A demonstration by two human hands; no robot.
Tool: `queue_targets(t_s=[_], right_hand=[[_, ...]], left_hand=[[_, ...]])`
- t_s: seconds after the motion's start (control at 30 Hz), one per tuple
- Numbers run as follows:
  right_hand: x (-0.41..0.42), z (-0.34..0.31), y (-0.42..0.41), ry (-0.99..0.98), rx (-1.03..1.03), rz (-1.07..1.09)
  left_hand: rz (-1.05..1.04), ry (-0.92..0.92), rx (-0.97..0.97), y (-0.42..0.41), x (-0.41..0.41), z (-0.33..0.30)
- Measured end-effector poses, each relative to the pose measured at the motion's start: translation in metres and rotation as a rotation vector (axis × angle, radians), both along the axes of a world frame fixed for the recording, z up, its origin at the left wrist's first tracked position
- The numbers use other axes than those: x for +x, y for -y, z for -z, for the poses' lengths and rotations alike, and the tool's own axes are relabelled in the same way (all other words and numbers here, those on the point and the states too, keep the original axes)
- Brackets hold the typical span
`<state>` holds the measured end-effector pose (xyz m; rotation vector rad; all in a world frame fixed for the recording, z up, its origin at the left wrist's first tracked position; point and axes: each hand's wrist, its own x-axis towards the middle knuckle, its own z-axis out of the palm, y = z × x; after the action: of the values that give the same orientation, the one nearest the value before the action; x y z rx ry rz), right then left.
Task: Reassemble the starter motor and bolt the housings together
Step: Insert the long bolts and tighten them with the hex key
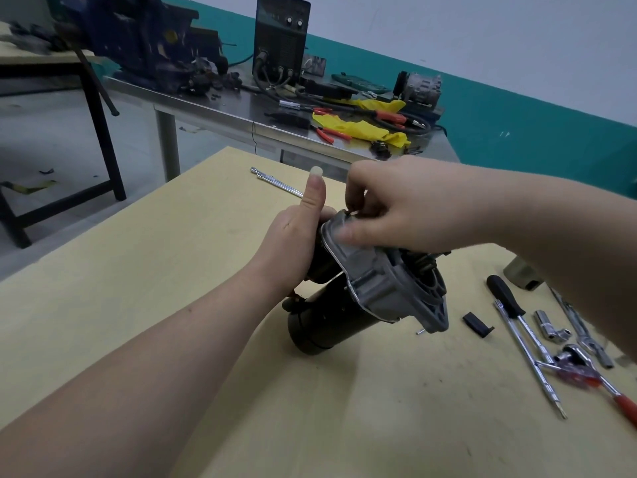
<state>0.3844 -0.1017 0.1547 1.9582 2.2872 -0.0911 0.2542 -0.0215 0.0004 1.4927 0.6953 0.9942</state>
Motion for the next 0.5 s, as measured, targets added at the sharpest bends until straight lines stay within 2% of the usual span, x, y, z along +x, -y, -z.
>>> queue_targets(t_s=[0.07, 0.13, 0.3, 0.5], right_hand=[[-0.003, 0.004, 0.006, 0.042, 0.008, -0.019], [-0.003, 0.007, 0.009, -0.013, 0.051, -0.022], [-0.006, 0.008, 0.013, -0.113, 0.140, -0.051], [-0.020, 0.011, 0.003, -0.067, 0.170, -0.030]], left_hand=[[0.014, 0.031, -0.050, -0.001, 0.000, 0.001], [0.016, 0.028, -0.060, -0.002, -0.001, 0.002], [-0.016, -0.019, 0.023, -0.006, -0.004, -0.001], [-0.101, 0.013, 0.076, -0.001, -0.008, 0.001]])
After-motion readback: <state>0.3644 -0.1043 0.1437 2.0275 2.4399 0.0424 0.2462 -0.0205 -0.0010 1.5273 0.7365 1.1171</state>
